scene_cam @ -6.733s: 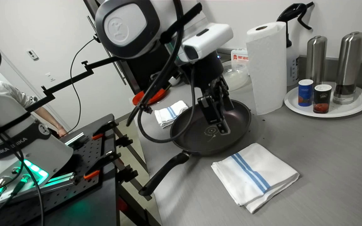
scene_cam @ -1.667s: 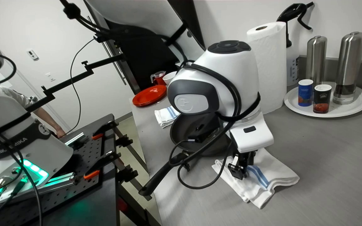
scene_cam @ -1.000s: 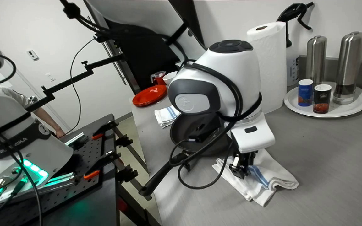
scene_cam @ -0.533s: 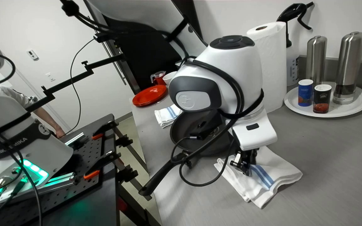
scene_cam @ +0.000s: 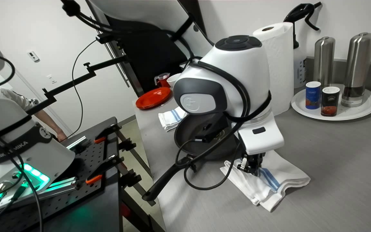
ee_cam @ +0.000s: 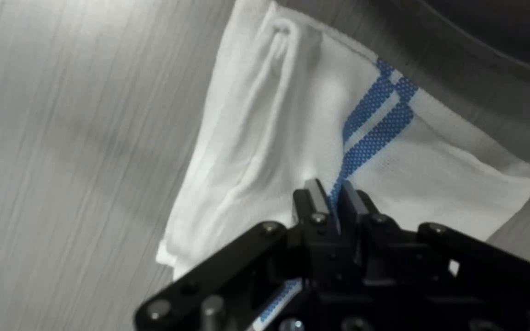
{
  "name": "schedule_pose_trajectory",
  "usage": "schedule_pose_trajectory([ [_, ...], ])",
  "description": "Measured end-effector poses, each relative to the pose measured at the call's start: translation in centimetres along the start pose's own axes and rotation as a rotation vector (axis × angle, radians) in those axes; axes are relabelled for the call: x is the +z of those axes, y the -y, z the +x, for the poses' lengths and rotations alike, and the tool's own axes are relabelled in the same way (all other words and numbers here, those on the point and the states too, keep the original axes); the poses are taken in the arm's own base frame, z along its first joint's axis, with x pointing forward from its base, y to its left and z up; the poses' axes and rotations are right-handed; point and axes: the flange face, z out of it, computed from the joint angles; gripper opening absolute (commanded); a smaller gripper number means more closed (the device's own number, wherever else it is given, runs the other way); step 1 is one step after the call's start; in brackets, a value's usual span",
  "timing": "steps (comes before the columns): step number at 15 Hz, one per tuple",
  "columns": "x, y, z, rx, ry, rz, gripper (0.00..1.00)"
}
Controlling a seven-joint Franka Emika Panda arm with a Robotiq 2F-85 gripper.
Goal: Pick up the white and blue towel on the right and use it to wipe the black pan
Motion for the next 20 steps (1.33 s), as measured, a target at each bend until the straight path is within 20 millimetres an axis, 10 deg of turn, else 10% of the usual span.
schedule_pose_trajectory([
  [11,-1.2,0.8,-0.1,0.003,0.012,0.023,0.02],
  [20,-13.7,7.6,-1.4,-0.117,-0.086,0.148,0.02],
])
